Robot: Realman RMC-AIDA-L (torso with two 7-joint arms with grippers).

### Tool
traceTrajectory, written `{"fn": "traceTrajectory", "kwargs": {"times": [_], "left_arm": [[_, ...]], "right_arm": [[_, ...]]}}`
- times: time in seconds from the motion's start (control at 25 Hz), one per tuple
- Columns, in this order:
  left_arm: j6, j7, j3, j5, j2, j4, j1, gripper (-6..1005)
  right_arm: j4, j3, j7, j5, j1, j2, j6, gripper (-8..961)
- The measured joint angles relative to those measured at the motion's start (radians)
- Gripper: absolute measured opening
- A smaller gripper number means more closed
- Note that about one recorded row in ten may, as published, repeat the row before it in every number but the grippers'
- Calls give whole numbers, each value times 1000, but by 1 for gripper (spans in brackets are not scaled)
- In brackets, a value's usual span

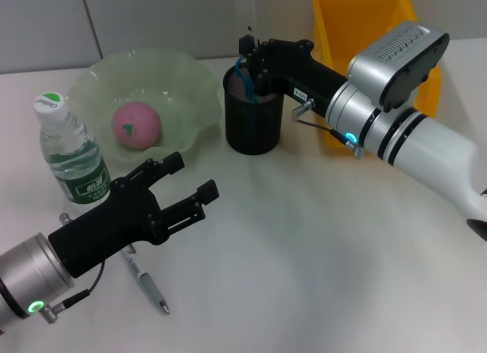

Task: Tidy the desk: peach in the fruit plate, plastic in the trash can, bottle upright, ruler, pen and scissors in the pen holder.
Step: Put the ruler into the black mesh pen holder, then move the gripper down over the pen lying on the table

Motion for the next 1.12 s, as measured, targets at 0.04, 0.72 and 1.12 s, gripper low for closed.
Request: {"fn": "traceTrajectory", "kwargs": {"times": [0.04, 0.72, 1.12], "left_arm": [[5, 0, 0, 0, 0, 0, 1, 846], [33, 1, -14, 0, 7, -3, 7, 845], [49, 9, -26, 24, 15, -8, 8, 845]], "right_arm": [[0, 0, 1, 0, 0, 0, 0, 139], [-17, 4, 79, 1, -38, -4, -52, 349], [-66, 25, 209, 12, -116, -9, -186, 692]]}}
